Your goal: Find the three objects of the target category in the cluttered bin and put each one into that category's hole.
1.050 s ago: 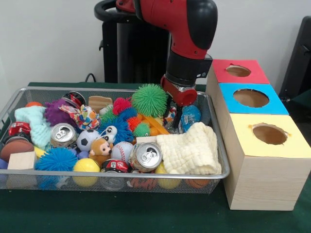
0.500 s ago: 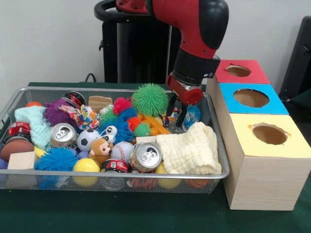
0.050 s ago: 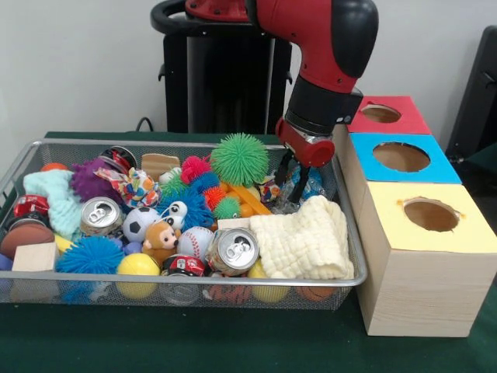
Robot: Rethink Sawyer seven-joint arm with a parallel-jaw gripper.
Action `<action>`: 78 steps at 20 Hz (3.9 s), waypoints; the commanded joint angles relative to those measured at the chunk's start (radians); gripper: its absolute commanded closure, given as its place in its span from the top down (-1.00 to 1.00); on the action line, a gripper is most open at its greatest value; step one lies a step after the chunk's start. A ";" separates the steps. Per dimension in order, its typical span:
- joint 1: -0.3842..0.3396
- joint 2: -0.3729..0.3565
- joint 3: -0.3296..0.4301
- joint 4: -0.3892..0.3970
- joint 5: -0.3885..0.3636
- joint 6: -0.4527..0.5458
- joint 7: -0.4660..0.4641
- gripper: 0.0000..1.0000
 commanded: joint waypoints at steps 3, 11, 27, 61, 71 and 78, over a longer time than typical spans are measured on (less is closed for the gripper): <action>-0.033 0.011 0.109 -0.093 0.017 0.050 0.167 -1.00; -0.109 -0.008 0.172 -0.049 -0.072 -0.046 0.192 -1.00; -0.191 -0.126 0.135 -0.010 -0.186 0.055 0.122 -1.00; -0.200 -0.314 0.040 -0.279 -0.339 0.536 -0.020 -1.00; -0.190 -0.477 0.052 -0.075 -0.383 0.499 0.024 -1.00; -0.098 -0.493 -0.032 -0.020 -0.392 0.491 0.112 -1.00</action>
